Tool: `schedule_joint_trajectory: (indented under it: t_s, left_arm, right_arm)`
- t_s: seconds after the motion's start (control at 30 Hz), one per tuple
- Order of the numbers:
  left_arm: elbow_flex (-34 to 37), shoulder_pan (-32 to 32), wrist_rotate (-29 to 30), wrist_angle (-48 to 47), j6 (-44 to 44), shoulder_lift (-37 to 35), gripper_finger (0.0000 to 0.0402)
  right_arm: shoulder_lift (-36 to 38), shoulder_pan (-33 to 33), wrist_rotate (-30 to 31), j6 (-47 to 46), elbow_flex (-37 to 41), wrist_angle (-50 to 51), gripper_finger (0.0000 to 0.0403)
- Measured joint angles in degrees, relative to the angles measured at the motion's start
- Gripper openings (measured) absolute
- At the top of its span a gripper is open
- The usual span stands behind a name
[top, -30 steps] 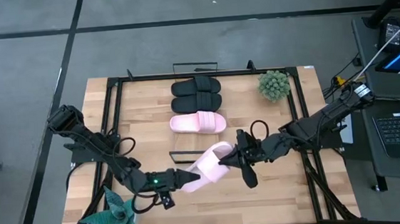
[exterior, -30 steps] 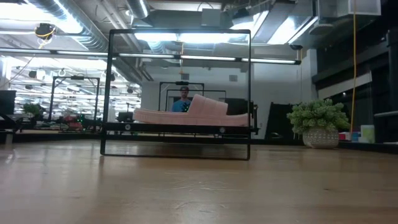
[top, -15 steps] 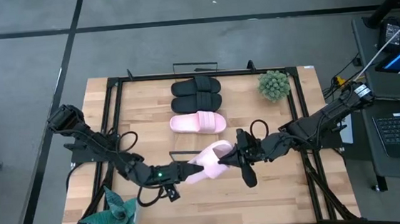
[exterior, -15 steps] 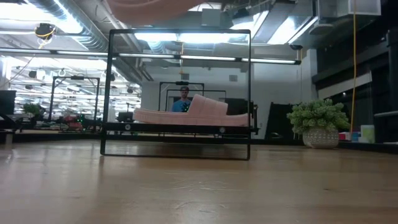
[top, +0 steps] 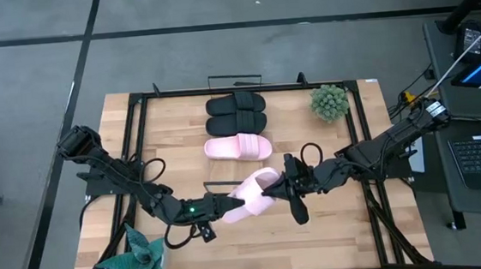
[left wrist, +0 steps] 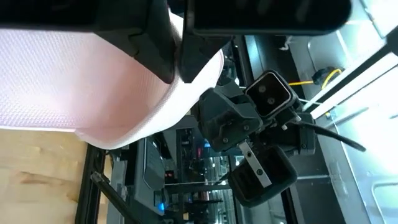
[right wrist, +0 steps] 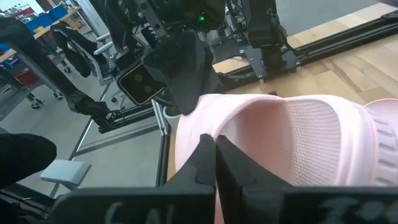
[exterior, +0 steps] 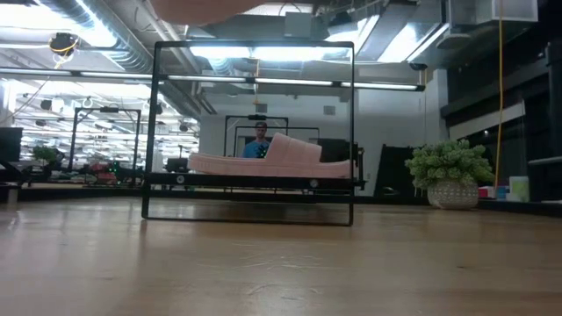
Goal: Pick and place slides into the shelf
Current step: Put the pink slide on the shelf
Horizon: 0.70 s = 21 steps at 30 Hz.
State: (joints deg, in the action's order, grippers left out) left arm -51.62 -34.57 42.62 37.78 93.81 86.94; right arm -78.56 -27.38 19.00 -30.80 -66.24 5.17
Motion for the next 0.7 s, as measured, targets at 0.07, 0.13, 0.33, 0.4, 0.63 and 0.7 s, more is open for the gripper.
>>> schedule_joint_trajectory:
  t_s: [0.07, 0.13, 0.33, 0.4, 0.63, 0.7]
  left_arm:
    - [0.0, 0.0, 0.24, 0.02, -0.48, 0.0, 0.001]
    - [0.0, 0.0, 0.34, 0.02, 0.16, 0.0, 0.0011]
    - [0.0, -0.79, 0.71, 0.31, 0.84, 0.0, 0.0005]
    - [0.0, -1.18, 1.1, 0.39, 0.84, 0.0, 0.0003]
    - [0.0, -3.66, 6.25, 0.44, 1.24, -0.02, 0.0002]
    - [0.0, -4.58, 7.04, 0.91, 1.3, -0.22, 0.0002]
  right_arm:
    - [0.0, 0.0, 0.0, 0.28, 0.0, -0.14, 0.0]
    - [0.0, 0.0, 0.0, 1.02, 0.0, -0.19, 0.0]
    - [0.0, 0.0, -0.2, 1.5, 0.0, -0.34, 0.0014]
    - [0.0, 0.0, -0.2, 1.84, 0.0, -0.48, 0.0025]
    - [0.07, -0.06, -0.35, 6.37, 0.0, -0.65, 0.0072]
    - [0.07, -0.04, -0.35, 7.21, 0.0, -0.61, 0.0088]
